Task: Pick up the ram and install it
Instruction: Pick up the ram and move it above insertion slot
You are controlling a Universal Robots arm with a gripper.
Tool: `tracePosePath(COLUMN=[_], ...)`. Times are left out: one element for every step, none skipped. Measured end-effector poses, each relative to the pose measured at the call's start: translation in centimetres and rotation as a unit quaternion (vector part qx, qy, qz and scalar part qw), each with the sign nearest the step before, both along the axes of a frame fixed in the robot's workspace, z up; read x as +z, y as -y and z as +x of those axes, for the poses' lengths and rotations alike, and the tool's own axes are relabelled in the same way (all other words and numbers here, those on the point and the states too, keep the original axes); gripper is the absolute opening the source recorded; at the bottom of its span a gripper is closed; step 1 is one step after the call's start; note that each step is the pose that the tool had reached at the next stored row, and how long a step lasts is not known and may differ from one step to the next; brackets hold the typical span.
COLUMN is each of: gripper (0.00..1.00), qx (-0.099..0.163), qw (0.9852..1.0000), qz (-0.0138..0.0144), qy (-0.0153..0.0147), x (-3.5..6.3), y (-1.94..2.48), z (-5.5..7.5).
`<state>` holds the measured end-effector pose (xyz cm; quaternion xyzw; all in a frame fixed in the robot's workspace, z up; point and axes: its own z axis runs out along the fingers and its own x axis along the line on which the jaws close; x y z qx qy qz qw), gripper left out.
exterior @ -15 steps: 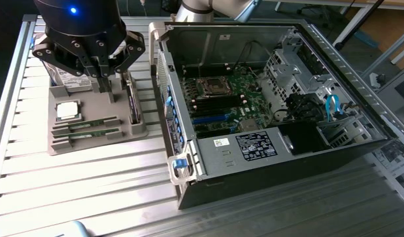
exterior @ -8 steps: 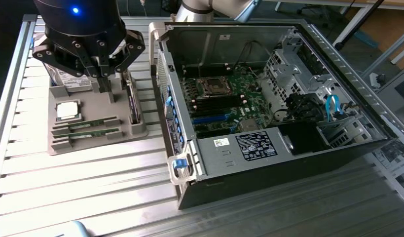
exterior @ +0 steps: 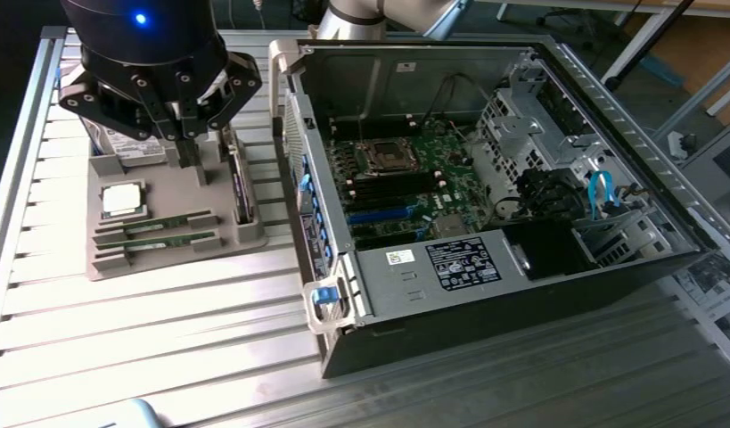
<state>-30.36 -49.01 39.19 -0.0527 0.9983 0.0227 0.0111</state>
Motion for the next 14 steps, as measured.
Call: tracePosePath(gripper=[0.11, 0.11, 0.11, 0.11, 0.11, 0.11, 0.11, 0.11, 0.11, 0.11, 0.11, 0.11, 0.11, 0.11], qx=[0.003, 0.007, 0.010, 0.012, 0.015, 0.017, 0.019, 0.022, 0.024, 0.026, 0.028, 0.031, 0.032, 0.035], qw=[1.0000, 1.0000, 1.0000, 0.9999, 0.9999, 0.9999, 0.9998, 0.9998, 0.9997, 0.9997, 0.9996, 0.9995, 0.9995, 0.9994], qz=[0.0000, 0.0000, 0.0000, 0.0000, 0.0000, 0.0000, 0.0000, 0.0000, 0.0000, 0.0000, 0.0000, 0.0000, 0.0000, -0.0001], qy=[0.0000, 0.0000, 0.0000, 0.0000, 0.0000, 0.0000, 0.0000, 0.0000, 0.0000, 0.0000, 0.0000, 0.0000, 0.0000, 0.0000], x=[0.00, 0.00, 0.00, 0.00, 0.00, 0.00, 0.00, -0.01, 0.00, 0.00, -0.01, -0.01, -0.01, 0.00], y=[0.00, 0.00, 0.00, 0.00, 0.00, 0.00, 0.00, 0.00, 0.00, 0.00, 0.00, 0.00, 0.00, 0.00], z=[0.00, 0.00, 0.00, 0.00, 0.00, 0.00, 0.00, 0.00, 0.00, 0.00, 0.00, 0.00, 0.00, 0.00])
